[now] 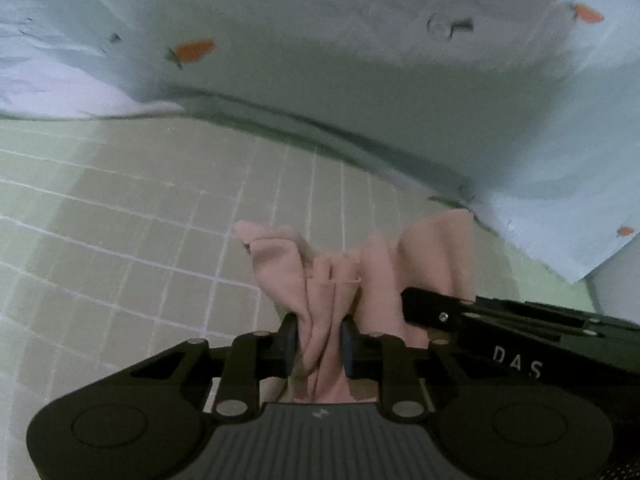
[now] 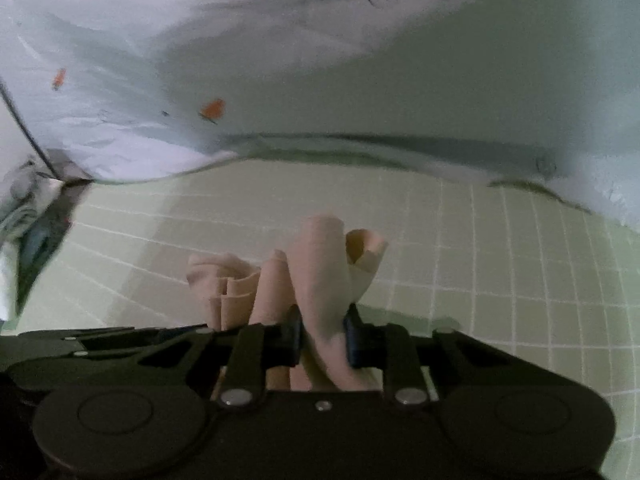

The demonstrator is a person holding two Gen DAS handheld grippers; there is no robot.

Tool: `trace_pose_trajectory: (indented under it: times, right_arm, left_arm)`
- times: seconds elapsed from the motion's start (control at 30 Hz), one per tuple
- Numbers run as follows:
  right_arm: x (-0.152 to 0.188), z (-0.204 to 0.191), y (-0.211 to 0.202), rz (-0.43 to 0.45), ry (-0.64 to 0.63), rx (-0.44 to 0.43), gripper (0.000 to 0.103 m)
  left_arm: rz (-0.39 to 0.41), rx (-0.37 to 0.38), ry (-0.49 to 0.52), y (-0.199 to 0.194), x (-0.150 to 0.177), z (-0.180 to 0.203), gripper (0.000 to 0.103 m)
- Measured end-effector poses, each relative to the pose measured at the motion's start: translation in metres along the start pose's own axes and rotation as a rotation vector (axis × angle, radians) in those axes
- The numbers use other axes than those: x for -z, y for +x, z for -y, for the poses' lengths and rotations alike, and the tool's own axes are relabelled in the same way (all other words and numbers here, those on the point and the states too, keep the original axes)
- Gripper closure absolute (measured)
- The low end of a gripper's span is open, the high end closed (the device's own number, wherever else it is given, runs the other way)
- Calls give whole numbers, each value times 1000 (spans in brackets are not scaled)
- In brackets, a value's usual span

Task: Fold clothes
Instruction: 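Lift the folded shirt off the mat with both grippers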

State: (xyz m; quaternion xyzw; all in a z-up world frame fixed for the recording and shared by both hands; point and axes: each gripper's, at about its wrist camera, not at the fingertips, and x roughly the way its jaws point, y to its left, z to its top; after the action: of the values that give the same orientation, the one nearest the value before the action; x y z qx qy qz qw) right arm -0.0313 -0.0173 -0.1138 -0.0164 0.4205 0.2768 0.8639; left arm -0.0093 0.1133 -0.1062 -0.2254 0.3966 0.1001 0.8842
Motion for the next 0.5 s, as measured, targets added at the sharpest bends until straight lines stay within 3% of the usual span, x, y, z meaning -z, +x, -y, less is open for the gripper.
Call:
trace_pose_trajectory:
  times: [0.5]
  right_arm:
    - [36, -62, -110, 185, -69, -93, 82]
  left_arm:
    - [217, -54, -35, -133, 59, 5, 80]
